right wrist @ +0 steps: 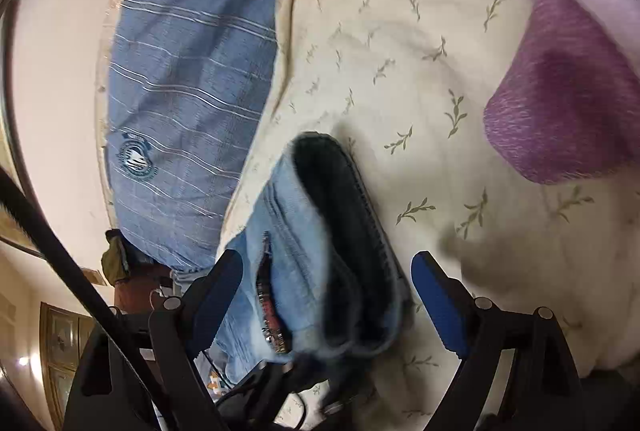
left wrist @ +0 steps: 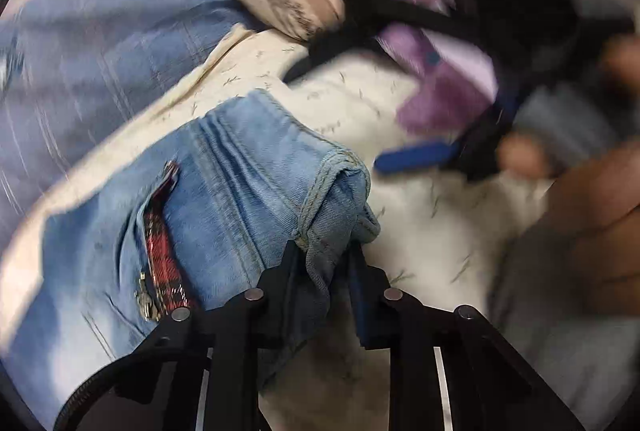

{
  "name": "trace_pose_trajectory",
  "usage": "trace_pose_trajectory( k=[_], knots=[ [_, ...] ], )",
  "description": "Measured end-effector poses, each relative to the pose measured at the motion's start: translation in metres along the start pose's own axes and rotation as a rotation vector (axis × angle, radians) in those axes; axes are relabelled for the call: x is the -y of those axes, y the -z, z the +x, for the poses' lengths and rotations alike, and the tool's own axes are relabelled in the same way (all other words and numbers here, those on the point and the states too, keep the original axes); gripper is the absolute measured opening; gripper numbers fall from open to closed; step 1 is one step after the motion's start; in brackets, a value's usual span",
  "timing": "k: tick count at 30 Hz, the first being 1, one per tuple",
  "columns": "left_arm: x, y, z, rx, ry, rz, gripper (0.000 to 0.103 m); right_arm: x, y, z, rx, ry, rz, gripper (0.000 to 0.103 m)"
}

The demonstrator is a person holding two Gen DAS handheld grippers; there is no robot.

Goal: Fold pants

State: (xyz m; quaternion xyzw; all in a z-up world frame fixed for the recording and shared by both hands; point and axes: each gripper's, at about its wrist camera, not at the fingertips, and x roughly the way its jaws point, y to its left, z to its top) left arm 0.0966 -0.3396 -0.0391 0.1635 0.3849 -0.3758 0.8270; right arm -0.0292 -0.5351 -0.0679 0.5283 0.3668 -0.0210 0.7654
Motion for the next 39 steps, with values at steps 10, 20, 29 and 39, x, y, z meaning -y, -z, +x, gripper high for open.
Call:
trace_pose_trajectory(
  k=[10, 20, 29, 39],
  knots=[
    [-0.008, 0.0, -0.001, 0.015, 0.031, -0.112, 0.02, -0.011, 0.003, 0.037, -0.112, 0.082, -0.076, 0.047],
    [-0.028, -0.003, -0.017, 0.039, 0.115, -0.301, 0.017, -0.043, 0.018, 0.023, -0.04, 0.062, -0.259, 0.008],
    [-0.083, 0.012, -0.067, 0.162, 0.247, -0.579, 0.017, -0.117, 0.044, 0.014, 0.046, 0.114, -0.468, 0.008],
    [-0.197, 0.124, -0.171, 0.395, 0.252, -0.965, 0.017, -0.268, 0.149, 0.097, -0.111, 0.037, -0.837, 0.008]
  ],
)
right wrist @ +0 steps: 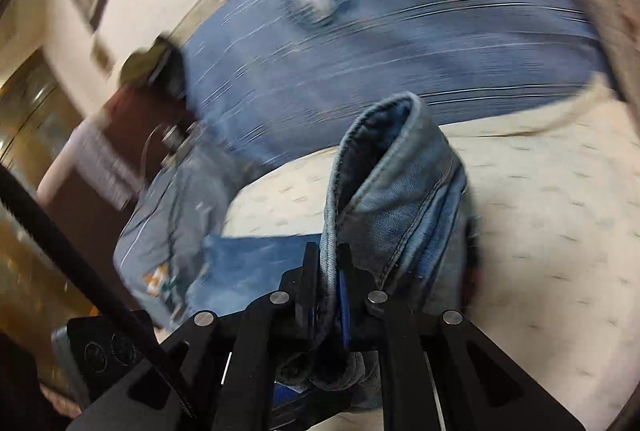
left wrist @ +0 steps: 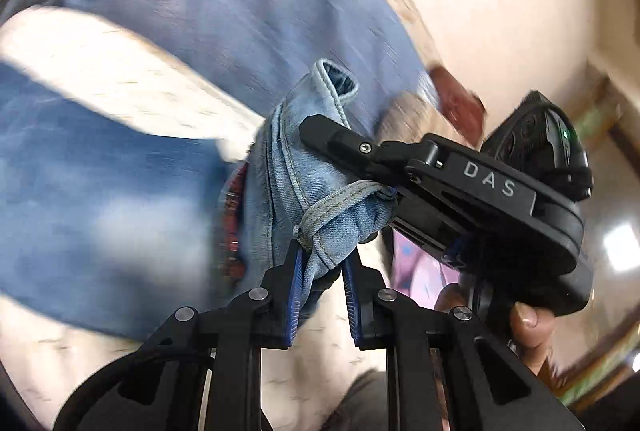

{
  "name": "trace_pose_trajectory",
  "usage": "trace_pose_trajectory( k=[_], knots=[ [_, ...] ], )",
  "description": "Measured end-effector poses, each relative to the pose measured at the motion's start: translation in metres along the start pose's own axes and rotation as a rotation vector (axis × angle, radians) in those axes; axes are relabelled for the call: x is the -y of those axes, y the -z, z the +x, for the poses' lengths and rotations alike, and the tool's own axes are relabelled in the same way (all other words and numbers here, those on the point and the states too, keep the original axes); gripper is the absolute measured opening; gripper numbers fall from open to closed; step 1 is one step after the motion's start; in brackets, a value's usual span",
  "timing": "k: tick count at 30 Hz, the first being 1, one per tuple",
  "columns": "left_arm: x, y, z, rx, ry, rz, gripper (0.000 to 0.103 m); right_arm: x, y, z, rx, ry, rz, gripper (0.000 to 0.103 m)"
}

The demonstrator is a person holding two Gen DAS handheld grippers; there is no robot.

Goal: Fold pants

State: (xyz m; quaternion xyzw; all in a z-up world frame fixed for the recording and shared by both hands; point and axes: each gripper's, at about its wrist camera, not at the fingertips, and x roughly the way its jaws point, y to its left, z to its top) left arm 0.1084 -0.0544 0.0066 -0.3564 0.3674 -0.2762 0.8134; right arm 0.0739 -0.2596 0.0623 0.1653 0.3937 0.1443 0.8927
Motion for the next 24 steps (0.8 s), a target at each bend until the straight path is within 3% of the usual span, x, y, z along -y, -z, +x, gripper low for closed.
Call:
trace_pose_trajectory(
  k=[5, 8, 10, 11, 12, 14, 16, 21, 23, 24],
  knots=[
    [-0.064, -0.007, -0.034, 0.023, -0.166, -0.084, 0.019, -0.045, 0.014, 0.077, -0.109, -0.039, -0.054, 0.009],
    [-0.099, -0.003, -0.035, -0.015, -0.311, -0.151, 0.027, -0.043, 0.027, 0.131, -0.204, -0.052, -0.031, 0.026],
    [-0.117, -0.005, -0.039, -0.026, -0.324, -0.214, 0.031, -0.032, 0.034, 0.141, -0.247, -0.024, 0.027, 0.03],
    [-0.121, -0.006, -0.043, -0.017, -0.321, -0.23, 0.033, -0.027, 0.034, 0.137, -0.233, -0.034, 0.048, 0.035],
    [-0.123, -0.007, -0.048, -0.006, -0.312, -0.241, 0.036, -0.022, 0.035, 0.123, -0.194, -0.053, 0.06, 0.055],
    [-0.123, -0.011, -0.055, 0.014, -0.286, -0.25, 0.046, -0.013, 0.038, 0.095, -0.126, -0.04, 0.07, 0.082],
    [-0.122, -0.011, -0.059, 0.033, -0.309, -0.243, 0.054, -0.001, 0.049, 0.063, -0.05, -0.003, 0.058, 0.084],
    [-0.113, -0.01, -0.035, 0.02, -0.346, -0.221, 0.053, 0.024, 0.089, 0.029, -0.024, 0.091, -0.032, 0.084],
    [-0.107, -0.015, -0.014, -0.007, -0.377, -0.176, 0.042, 0.033, 0.11, 0.03, -0.032, 0.108, -0.036, 0.083],
    [-0.104, -0.015, -0.011, 0.0, -0.4, -0.153, 0.026, 0.038, 0.12, 0.035, -0.048, 0.118, -0.033, 0.083]
  ],
)
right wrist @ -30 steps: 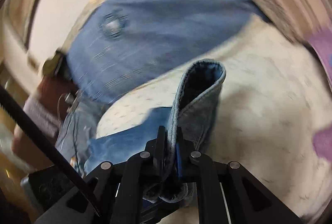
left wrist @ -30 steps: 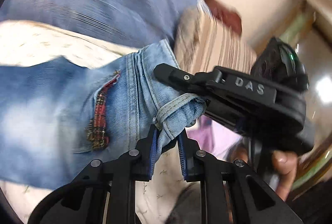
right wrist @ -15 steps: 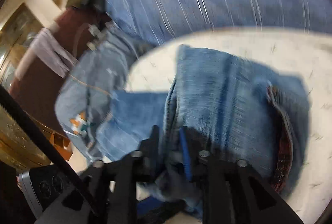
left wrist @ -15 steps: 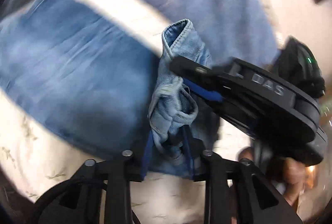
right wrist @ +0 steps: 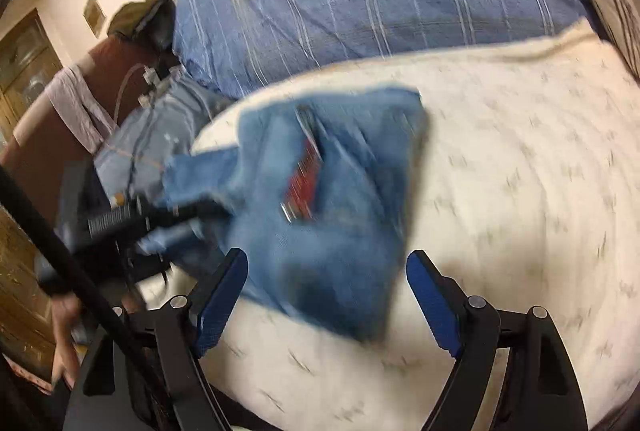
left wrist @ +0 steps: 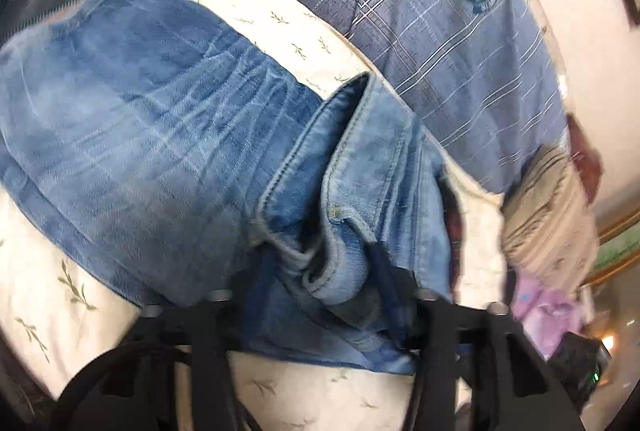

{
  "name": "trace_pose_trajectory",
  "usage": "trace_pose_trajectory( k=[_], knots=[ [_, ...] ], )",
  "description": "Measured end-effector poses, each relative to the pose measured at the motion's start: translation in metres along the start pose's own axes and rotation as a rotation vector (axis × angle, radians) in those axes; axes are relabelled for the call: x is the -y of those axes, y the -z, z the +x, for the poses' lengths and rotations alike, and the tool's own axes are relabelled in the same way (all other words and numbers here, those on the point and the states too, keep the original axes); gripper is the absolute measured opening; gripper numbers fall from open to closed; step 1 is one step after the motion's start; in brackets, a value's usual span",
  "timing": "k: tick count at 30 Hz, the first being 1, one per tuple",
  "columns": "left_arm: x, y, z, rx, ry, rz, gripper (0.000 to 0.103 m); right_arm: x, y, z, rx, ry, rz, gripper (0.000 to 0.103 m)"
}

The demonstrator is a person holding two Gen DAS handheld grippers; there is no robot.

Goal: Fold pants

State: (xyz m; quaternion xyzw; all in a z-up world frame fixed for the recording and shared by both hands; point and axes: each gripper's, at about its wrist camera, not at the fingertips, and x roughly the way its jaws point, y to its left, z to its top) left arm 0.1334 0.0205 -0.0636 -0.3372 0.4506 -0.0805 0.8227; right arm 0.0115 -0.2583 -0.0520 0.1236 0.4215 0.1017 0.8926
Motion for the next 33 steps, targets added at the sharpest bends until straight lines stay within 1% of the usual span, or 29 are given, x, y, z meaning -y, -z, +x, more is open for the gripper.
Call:
trace_pose_trajectory(
  k=[1, 2, 4, 5, 6, 7, 9, 10, 12, 15, 16, 17, 18, 20, 21, 23, 24, 25, 26, 27, 28, 29, 31, 33],
  knots=[
    [0.005, -0.002, -0.001, 0.007, 0.001, 0.02, 0.02, -0.002, 0.003, 0.004, -0.017, 0.005, -0.006, 0.083],
    [0.007, -0.002, -0.007, 0.013, 0.018, 0.024, 0.019, -0.006, 0.004, 0.007, -0.031, 0.013, -0.022, 0.083],
    [0.01, -0.003, -0.028, 0.046, 0.072, 0.024, 0.017, -0.017, 0.006, 0.005, -0.03, 0.024, -0.08, 0.083],
    [0.011, -0.004, -0.037, 0.064, 0.072, 0.029, 0.017, -0.025, 0.006, 0.005, -0.019, 0.04, -0.112, 0.083],
    [0.009, -0.003, -0.041, 0.07, 0.053, 0.028, 0.017, -0.029, 0.008, 0.004, -0.009, 0.063, -0.133, 0.083],
    [0.005, -0.002, -0.039, 0.06, 0.016, 0.029, 0.018, -0.029, 0.009, 0.006, -0.012, 0.073, -0.138, 0.083],
    [-0.006, 0.003, -0.02, -0.011, -0.056, 0.048, 0.02, -0.027, 0.012, 0.016, -0.044, 0.082, -0.129, 0.083],
    [-0.015, 0.009, -0.011, -0.032, -0.066, 0.018, 0.023, -0.026, 0.013, 0.021, -0.064, 0.082, -0.121, 0.083],
    [-0.016, 0.013, -0.013, -0.008, -0.046, -0.003, 0.024, -0.029, 0.014, 0.026, -0.074, 0.068, -0.12, 0.083],
    [-0.006, 0.014, -0.015, 0.002, -0.052, 0.036, 0.025, -0.034, 0.016, 0.029, -0.073, 0.093, -0.151, 0.083],
    [-0.006, 0.016, -0.014, 0.003, -0.066, 0.041, 0.027, -0.035, 0.017, 0.032, -0.081, 0.1, -0.151, 0.083],
    [-0.005, 0.017, -0.013, 0.003, -0.07, 0.038, 0.028, -0.035, 0.018, 0.034, -0.089, 0.103, -0.15, 0.08],
    [-0.005, 0.017, -0.011, 0.002, -0.067, 0.029, 0.029, -0.037, 0.019, 0.039, -0.101, 0.123, -0.148, 0.075],
    [-0.007, 0.017, -0.009, -0.003, -0.056, 0.01, 0.03, -0.035, 0.019, 0.042, -0.098, 0.156, -0.136, 0.068],
    [-0.008, 0.016, -0.007, -0.005, -0.054, 0.005, 0.031, -0.033, 0.02, 0.044, -0.102, 0.156, -0.122, 0.064],
    [-0.015, 0.017, -0.009, -0.002, -0.052, 0.003, 0.031, -0.033, 0.02, 0.044, -0.103, 0.155, -0.117, 0.06],
    [-0.015, 0.017, -0.009, 0.001, -0.056, 0.009, 0.031, -0.034, 0.02, 0.044, -0.102, 0.164, -0.126, 0.055],
    [-0.013, 0.018, -0.009, 0.007, -0.063, 0.024, 0.029, -0.035, 0.021, 0.045, -0.104, 0.179, -0.137, 0.052],
    [-0.009, 0.019, -0.009, 0.012, -0.07, 0.043, 0.027, -0.036, 0.021, 0.045, -0.101, 0.186, -0.144, 0.044],
    [-0.006, 0.02, -0.009, 0.014, -0.076, 0.061, 0.025, -0.038, 0.02, 0.044, -0.096, 0.184, -0.153, 0.038],
    [-0.001, 0.021, -0.008, 0.006, -0.077, 0.076, 0.022, -0.04, 0.018, 0.042, -0.093, 0.186, -0.162, 0.029],
    [0.005, 0.021, -0.007, -0.009, -0.068, 0.085, 0.022, -0.04, 0.016, 0.039, -0.087, 0.192, -0.166, 0.023],
    [0.016, 0.018, -0.004, -0.034, -0.032, 0.075, 0.021, -0.033, 0.011, 0.027, -0.063, 0.193, -0.136, 0.02],
    [0.028, 0.016, 0.001, -0.058, 0.003, 0.058, 0.021, -0.021, 0.003, 0.011, -0.045, 0.174, -0.097, 0.018]
  ],
)
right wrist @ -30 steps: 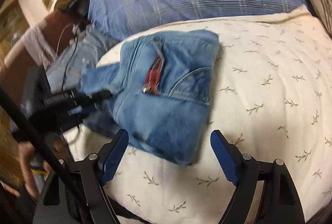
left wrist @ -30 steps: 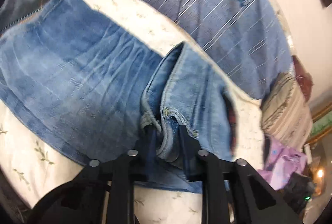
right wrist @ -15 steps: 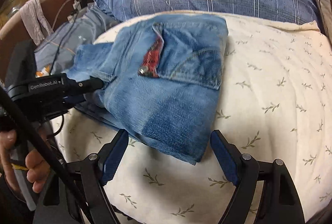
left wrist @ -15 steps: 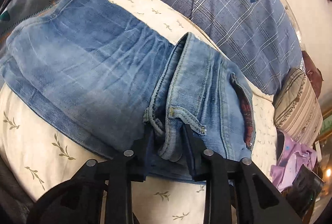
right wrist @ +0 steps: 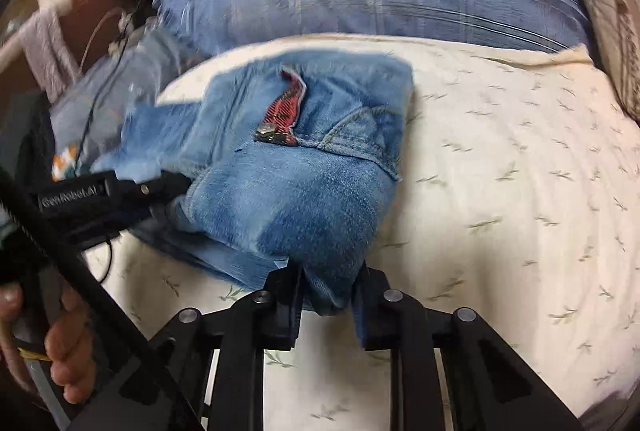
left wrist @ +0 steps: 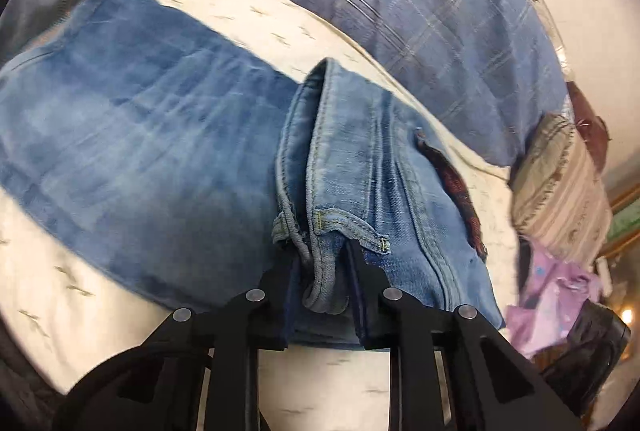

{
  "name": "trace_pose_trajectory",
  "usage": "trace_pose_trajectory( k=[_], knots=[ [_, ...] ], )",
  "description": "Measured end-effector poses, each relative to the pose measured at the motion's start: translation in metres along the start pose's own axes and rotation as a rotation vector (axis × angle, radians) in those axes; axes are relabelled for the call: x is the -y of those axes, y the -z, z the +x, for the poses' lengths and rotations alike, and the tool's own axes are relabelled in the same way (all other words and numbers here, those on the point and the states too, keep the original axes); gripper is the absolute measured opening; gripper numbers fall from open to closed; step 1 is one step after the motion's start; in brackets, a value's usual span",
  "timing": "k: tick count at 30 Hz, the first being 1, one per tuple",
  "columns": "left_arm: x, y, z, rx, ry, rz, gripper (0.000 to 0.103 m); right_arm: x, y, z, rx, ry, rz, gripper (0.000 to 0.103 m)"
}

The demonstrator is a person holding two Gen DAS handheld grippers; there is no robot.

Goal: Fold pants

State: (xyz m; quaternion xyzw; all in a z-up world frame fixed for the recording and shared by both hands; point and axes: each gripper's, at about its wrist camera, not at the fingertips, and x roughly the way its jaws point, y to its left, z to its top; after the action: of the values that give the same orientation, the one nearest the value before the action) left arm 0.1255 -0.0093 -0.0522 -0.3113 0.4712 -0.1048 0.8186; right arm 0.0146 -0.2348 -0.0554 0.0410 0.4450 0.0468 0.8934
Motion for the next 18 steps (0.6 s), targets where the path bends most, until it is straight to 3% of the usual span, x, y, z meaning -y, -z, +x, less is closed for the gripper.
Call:
trace_pose_trajectory(
  k=[1, 4, 8, 9, 11, 13, 15, 18],
  knots=[
    [0.008, 0.001, 0.004, -0.018, 0.031, -0.005, 0.021, 0.006, -0.002, -0.01, 0.021, 0.004, 0.014, 0.018],
    [0.036, 0.012, 0.019, -0.069, 0.093, 0.038, 0.021, 0.021, -0.002, -0.036, 0.072, 0.13, 0.015, 0.018],
    [0.052, 0.035, 0.041, -0.106, 0.056, 0.131, 0.021, 0.054, 0.019, -0.036, 0.0, 0.218, 0.102, 0.021],
    [0.047, 0.039, 0.047, -0.108, 0.028, 0.129, 0.022, 0.059, 0.025, -0.024, -0.045, 0.218, 0.115, 0.026],
    [0.03, 0.039, 0.05, -0.105, 0.082, 0.076, 0.023, 0.064, 0.037, -0.005, -0.128, 0.215, 0.125, 0.034],
    [0.02, 0.031, 0.049, -0.109, 0.115, 0.02, 0.023, 0.061, 0.035, -0.01, -0.103, 0.209, 0.122, 0.04],
    [0.016, 0.028, 0.048, -0.115, 0.124, 0.013, 0.024, 0.06, 0.032, -0.021, -0.058, 0.166, 0.131, 0.072],
    [0.017, 0.03, 0.043, -0.102, 0.101, 0.063, 0.029, 0.054, 0.031, -0.033, -0.018, 0.183, 0.121, 0.075]
  ],
)
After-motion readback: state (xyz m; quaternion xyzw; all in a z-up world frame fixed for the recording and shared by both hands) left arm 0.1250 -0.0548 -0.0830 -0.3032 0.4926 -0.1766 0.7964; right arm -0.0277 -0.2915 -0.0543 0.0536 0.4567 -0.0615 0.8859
